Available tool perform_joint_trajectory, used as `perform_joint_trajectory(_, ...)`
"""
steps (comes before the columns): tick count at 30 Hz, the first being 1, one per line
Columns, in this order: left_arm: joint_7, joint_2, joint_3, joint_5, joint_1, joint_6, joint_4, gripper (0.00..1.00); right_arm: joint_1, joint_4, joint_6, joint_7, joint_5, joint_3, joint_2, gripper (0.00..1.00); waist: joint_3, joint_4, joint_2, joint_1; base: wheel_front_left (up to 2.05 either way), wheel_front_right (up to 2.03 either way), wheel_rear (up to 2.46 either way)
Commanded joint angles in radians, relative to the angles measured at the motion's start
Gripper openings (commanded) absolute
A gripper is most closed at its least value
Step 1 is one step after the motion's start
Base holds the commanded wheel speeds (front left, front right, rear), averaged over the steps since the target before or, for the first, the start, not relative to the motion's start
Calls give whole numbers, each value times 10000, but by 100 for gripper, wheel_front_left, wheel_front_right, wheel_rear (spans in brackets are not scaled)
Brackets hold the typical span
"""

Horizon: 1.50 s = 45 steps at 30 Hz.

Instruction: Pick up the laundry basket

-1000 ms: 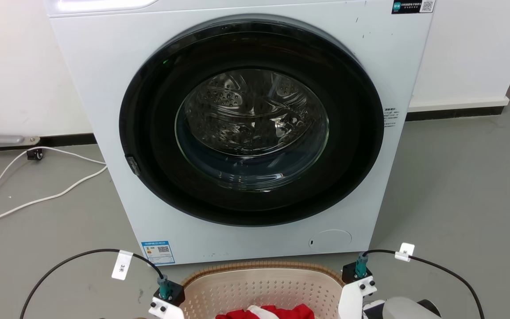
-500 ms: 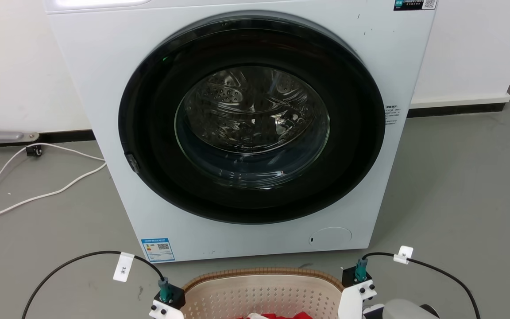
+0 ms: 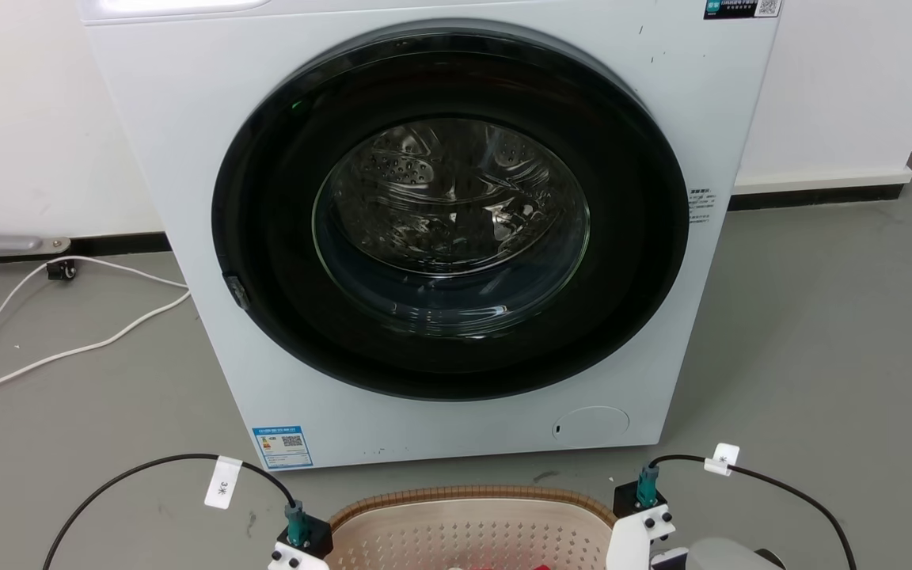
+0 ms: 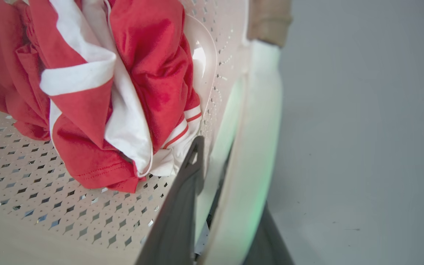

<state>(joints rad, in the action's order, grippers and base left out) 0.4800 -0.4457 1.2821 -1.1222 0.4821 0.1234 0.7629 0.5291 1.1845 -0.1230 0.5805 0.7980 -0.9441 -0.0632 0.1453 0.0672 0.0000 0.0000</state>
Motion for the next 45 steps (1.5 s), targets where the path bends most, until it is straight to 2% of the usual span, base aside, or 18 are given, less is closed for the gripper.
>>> perform_joint_trajectory(1, -56, 208, -30, -55, 64, 116, -193, 0, 116, -83, -140, -7, 29, -85, 233, 0, 6, 1, 0, 0, 0, 0, 0)
perform_joint_trajectory(45, 120, 115, -27, -158, 74, 117, -241, 0, 402, 150, -141, -10, 806, -693, 230, 0, 41, 15, 0, 0, 0, 0, 0)
